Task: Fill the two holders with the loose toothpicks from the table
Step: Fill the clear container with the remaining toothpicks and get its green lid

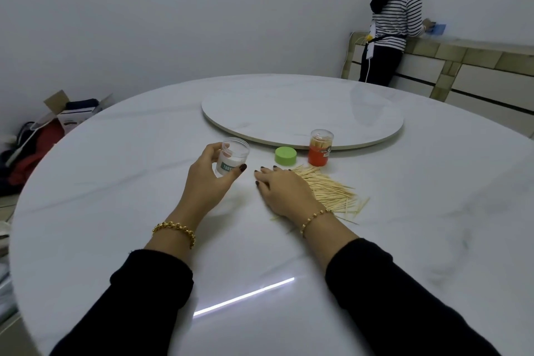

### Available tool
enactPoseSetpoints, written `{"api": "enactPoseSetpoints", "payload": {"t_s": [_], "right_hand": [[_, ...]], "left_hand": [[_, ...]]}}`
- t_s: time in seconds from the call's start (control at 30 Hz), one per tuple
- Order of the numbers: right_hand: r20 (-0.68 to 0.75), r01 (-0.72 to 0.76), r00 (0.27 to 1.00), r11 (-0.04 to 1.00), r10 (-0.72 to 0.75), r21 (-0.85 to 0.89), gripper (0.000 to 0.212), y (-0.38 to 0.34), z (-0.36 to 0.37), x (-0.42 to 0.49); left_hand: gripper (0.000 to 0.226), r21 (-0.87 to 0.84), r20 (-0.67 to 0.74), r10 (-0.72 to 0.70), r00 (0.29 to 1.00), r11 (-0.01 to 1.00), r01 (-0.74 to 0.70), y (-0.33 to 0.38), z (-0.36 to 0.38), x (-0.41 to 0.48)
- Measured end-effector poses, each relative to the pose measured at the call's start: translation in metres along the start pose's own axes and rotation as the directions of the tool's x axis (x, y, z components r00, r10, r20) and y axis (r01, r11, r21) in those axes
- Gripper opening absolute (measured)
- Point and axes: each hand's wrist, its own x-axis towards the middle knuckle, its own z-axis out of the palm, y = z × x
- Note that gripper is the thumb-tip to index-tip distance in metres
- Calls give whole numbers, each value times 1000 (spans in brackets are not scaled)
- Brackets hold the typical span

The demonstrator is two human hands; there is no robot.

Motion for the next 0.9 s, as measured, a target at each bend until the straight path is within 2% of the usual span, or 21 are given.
{"api": "enactPoseSetpoints", "payload": {"t_s": [0.13,0.27,0.4,0.5,0.7,0.9], "right_hand": [[-56,-25,998,999,27,32,26,13,-7,-12],[-78,-89,991,973,108,212,18,30,-8,-24],[-109,-157,974,944,196,291,36,53,-16,-45],[-130,-186,961,919,244,349,39,73,-26,-65],[-9,-387,907,842,421,375,53,108,-29,-98],[12,-237,969,909,248,344,40,88,-20,-100]], "left_hand": [[43,-25,33,5,999,1000,-4,6,9,-5],[43,-37,66,23,998,999,-20,13,19,-10],[45,-49,97,40,994,998,-35,18,31,-16],[45,-56,131,57,990,997,-50,23,41,-21],[49,-66,161,90,983,995,-80,33,58,-29],[50,-64,189,101,977,994,-90,40,71,-34]]}}
